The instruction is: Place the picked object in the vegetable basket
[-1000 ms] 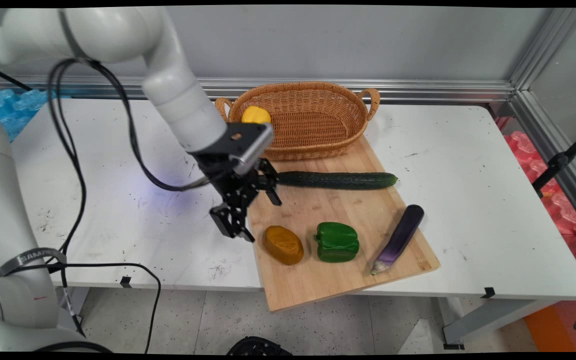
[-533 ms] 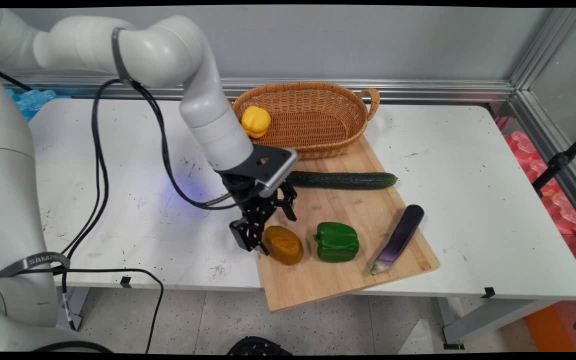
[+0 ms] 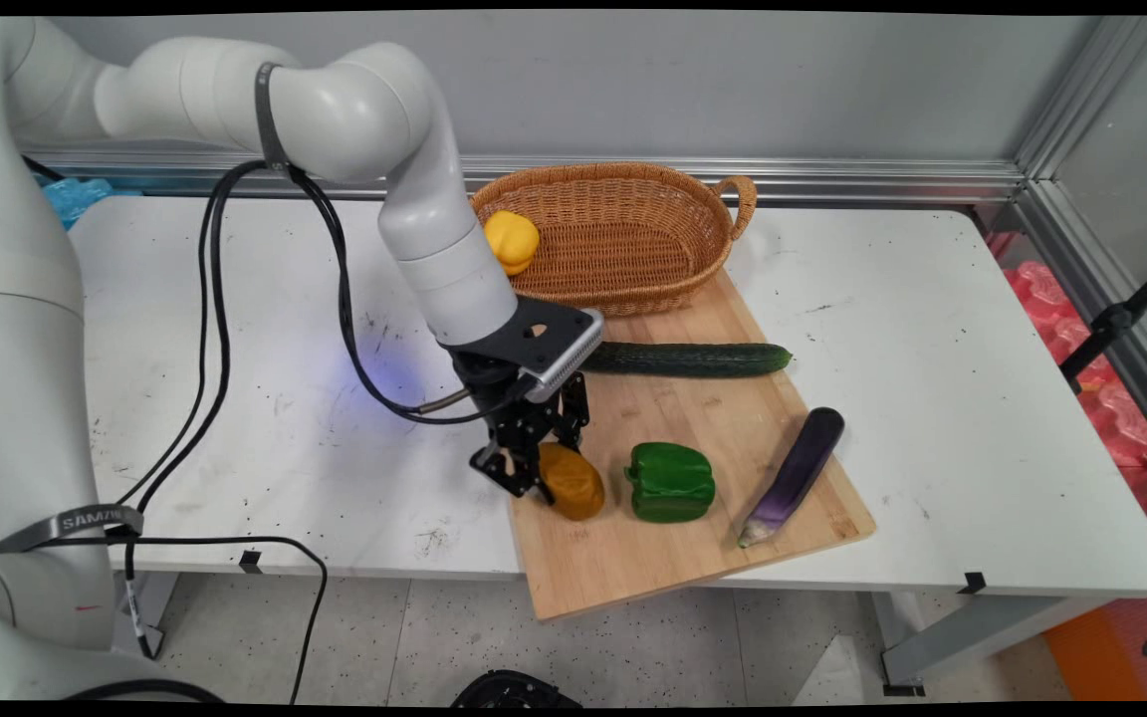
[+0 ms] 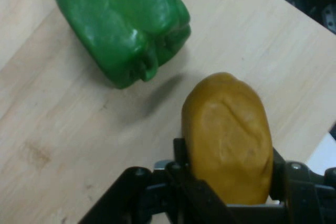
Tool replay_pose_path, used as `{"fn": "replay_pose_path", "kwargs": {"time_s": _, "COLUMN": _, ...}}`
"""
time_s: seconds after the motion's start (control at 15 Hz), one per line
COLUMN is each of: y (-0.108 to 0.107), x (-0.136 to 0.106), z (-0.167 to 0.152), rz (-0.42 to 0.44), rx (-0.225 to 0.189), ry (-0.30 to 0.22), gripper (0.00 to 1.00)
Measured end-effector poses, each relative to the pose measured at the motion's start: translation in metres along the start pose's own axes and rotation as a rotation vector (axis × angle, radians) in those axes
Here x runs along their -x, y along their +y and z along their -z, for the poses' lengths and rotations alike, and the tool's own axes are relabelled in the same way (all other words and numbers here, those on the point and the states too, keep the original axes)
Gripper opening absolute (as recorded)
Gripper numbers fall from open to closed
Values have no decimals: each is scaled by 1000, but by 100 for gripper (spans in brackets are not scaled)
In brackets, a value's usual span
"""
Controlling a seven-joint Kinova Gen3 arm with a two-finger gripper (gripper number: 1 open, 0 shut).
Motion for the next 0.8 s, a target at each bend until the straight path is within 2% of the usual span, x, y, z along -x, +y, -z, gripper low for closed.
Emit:
{"fn": "replay_pose_path", "kwargs": {"time_s": 0.27, "y": 5, "x": 3, "z": 23, "rz": 8, "rx": 13, "ry": -17, "gripper": 0}}
{"fn": "replay_pose_path", "kwargs": {"time_s": 0.47, "y": 10, "x": 7, "z": 49, "rz": 55, "rx": 8, "ry": -20, "gripper": 0}}
{"fn": "replay_pose_path", "kwargs": {"time_s": 0.8, "y": 11, "x": 17, "z": 105, "rz": 197, "rx": -59, "ry": -3, "gripper": 0}}
